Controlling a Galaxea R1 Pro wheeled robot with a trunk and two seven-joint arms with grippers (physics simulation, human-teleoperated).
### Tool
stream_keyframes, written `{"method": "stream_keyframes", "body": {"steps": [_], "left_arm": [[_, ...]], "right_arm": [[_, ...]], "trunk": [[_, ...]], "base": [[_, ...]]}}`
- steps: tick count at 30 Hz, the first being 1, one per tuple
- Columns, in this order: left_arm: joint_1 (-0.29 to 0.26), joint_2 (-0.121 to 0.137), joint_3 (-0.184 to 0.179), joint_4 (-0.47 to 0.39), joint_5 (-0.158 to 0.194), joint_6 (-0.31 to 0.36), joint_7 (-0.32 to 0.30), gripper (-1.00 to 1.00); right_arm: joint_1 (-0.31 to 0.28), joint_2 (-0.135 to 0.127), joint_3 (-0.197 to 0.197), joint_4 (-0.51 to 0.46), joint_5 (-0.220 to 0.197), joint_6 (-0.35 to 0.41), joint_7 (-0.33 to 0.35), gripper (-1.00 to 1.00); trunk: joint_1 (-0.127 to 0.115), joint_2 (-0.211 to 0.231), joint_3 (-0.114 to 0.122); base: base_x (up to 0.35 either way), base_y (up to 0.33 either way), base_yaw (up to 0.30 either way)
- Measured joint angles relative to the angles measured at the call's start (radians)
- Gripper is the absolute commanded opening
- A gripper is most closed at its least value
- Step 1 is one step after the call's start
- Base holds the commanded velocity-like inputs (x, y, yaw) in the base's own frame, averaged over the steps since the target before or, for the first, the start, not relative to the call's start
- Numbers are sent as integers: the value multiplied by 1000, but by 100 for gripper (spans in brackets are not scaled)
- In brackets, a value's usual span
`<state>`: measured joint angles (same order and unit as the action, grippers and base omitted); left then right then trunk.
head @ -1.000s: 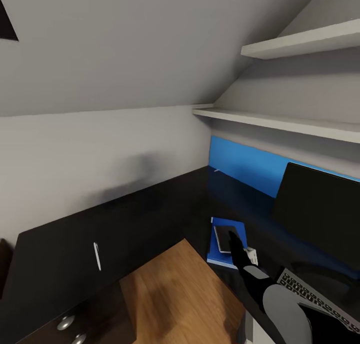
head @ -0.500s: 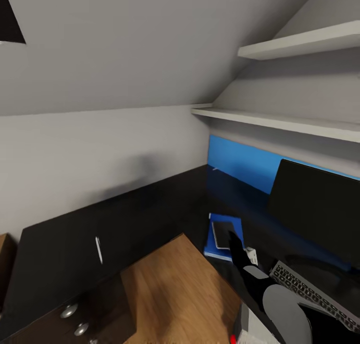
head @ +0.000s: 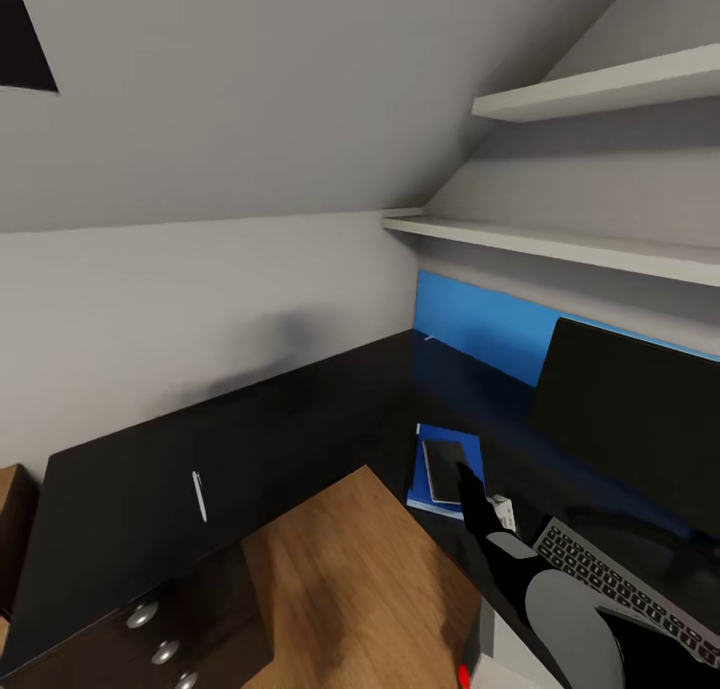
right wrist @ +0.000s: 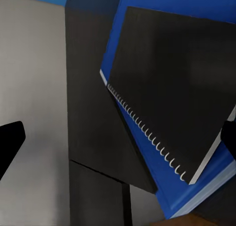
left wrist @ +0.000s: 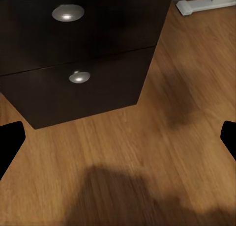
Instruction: In the bedroom, organize the workspace by keeping the computer under the desk, ensuring the monitor is on the desk, placing the keyboard on the desk next to the monitor, placing the mouse on the desk next to the keyboard, moving the folder from the swivel chair onto the desk next to the mouse, stacking the notebook on top of the folder with the pen on top of the notebook, and positioning the swivel chair next to the desk.
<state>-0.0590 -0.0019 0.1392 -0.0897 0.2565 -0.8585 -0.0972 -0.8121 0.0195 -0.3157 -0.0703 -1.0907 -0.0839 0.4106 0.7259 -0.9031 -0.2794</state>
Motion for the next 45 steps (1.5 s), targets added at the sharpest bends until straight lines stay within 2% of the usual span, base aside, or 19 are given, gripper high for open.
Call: {"method": "stream_keyframes", "body": {"steps": [33,35,45], "left_arm": [[1,0,-2,0,0,5,0,100],[0,0,-2,0,0,5,0,100],[0,0,-2,0,0,7,1,100]], "right_arm": [[0,1,11,-2,12,-3,7,100],[0,2,16,-2,22,-4,7,100],[0,8,105,-7,162,-16,3,100]], "trunk": [[-127,231,104],[-134,245,110],[-173,316,141]], "base": [[0,0,0],[0,0,0],[0,0,0]]}}
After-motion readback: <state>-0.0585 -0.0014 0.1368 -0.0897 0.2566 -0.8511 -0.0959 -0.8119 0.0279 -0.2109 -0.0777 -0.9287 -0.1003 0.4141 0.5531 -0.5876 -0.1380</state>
